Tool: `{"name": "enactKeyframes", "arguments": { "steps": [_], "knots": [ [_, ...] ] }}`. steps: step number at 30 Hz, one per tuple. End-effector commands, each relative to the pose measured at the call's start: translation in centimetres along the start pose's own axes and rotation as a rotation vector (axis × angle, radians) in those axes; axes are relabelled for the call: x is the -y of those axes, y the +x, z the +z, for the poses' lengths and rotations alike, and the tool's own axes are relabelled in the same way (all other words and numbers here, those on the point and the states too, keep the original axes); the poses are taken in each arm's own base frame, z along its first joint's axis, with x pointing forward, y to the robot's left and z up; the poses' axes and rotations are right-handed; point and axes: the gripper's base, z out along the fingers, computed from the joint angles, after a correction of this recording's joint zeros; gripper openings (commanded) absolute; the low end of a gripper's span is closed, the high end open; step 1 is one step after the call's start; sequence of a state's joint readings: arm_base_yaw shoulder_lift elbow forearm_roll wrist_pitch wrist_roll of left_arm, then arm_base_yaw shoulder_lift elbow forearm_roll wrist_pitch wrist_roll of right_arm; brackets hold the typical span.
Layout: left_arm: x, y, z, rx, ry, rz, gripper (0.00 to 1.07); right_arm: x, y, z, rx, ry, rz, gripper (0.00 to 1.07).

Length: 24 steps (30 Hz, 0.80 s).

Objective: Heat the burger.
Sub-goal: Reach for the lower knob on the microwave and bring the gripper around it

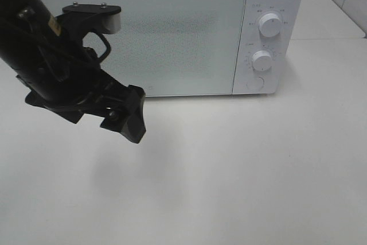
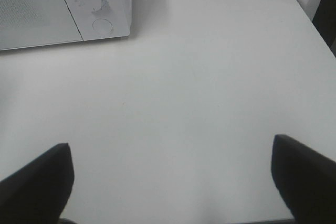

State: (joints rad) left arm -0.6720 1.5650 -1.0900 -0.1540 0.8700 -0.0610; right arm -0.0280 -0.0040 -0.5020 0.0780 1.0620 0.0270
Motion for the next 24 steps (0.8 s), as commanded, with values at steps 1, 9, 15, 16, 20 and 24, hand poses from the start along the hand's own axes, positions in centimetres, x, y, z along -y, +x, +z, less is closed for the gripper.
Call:
{"name": "enactKeyframes", "arguments": {
  "steps": [1,9,15,16,20,24],
  "knots": [
    [-0.8,0.6,-0.3,-0.011,-0.018,-0.033,1.02,0.0,0.1,-0.2,0.029,0.003,0.002,0.98],
    [-4.6,4.1,-1.2,-0.106,-0.124,-0.124,1.02,0.0,0.1,-0.2,0.029,0.003,0.002,0.98],
    [-7.2,6.6,-1.6,-0.151,-0.152,-0.193,1.02,0.0,0.1,-0.2,0.029,0.003,0.002,0.98],
    [-7.5,7.1,-1.6,-0.160,-0.155,-0.208,1.02,0.0,0.1,-0.2,0.029,0.003,0.002,0.98],
    [-8.9,8.3,-1.8,-0.176,-0.167,-0.260,1.02,0.0,0.1,-0.2,0.029,0.003,0.002,0.98],
    [-11.5,9.5,-2.6,-0.161,-0.185,-0.299,1.02,0.0,0.1,-0.2,0.029,0.003,0.002,0.98]
  ]
}}
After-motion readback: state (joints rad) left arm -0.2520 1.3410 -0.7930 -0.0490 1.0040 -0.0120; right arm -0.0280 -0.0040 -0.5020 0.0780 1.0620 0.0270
